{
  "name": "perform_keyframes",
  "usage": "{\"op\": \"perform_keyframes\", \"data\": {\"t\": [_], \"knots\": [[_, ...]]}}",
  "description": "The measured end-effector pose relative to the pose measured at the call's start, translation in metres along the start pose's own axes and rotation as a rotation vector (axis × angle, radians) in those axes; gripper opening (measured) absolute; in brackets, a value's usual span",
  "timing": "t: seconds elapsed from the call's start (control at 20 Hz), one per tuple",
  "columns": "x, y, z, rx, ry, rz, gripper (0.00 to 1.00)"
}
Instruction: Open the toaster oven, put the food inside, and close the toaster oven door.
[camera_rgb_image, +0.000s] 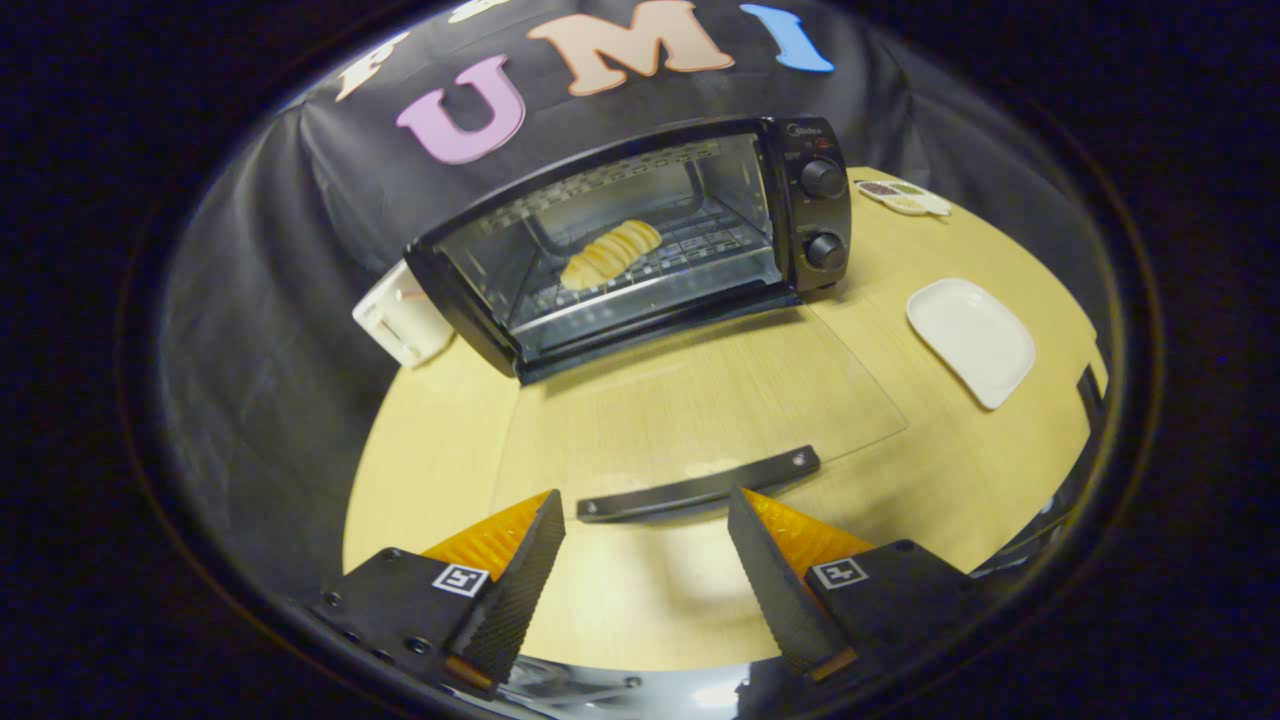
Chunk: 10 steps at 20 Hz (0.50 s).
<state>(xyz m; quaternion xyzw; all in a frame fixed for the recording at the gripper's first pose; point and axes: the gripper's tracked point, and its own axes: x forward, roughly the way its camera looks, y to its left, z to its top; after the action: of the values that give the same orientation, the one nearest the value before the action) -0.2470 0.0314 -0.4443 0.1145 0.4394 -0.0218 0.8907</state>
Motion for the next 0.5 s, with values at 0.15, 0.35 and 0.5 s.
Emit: {"op": "perform_keyframes", "data": {"t": [0.15,0.35,0.5], "knots": [[0.006,-0.015,-0.017,-0.124,0.054,-0.061,1.0],[0.021,-0.02,-0.034,-0.204,0.124,-0.102,1.0],[0.029,-0.019,-0.035,-0.243,0.144,-0.107,1.0]]}}
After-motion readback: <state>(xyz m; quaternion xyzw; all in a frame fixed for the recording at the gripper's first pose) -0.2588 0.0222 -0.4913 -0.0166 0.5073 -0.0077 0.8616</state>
